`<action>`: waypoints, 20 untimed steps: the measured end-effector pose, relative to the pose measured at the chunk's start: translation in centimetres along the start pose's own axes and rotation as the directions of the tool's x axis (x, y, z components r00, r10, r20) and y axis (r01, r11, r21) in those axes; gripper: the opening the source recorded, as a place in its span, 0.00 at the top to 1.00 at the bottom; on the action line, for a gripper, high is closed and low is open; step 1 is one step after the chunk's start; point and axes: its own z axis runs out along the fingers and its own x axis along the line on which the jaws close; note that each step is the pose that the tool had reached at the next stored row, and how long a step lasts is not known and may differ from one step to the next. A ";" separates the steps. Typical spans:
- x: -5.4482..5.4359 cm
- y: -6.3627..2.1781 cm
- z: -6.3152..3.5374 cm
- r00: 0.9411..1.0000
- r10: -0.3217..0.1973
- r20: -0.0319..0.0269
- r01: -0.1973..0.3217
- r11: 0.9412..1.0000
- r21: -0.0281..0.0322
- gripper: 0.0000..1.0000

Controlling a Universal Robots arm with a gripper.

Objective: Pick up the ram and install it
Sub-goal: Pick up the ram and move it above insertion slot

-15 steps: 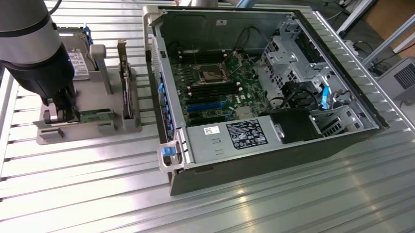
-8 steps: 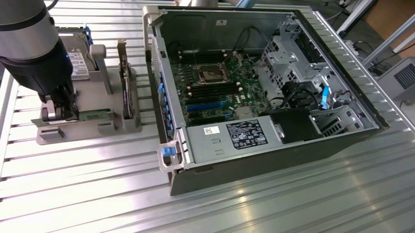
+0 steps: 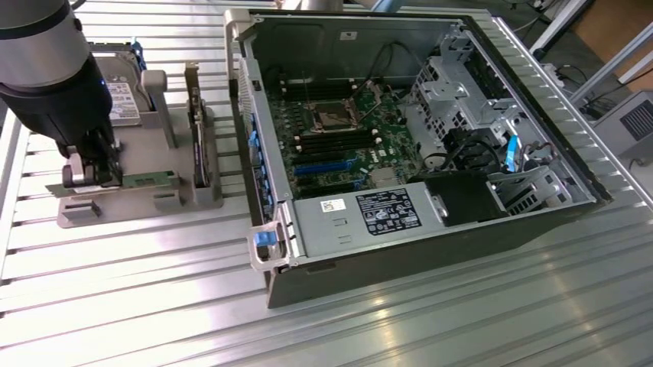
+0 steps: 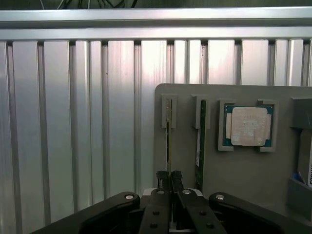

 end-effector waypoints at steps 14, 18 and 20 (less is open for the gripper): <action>0.1 0.00 -1.52 1.000 0.000 0.000 0.000 1.000 0.000 0.88; 0.1 0.00 -1.79 1.000 0.000 0.000 0.000 1.000 0.000 0.88; 0.1 0.00 -1.92 1.000 0.000 0.000 0.000 1.000 0.000 0.88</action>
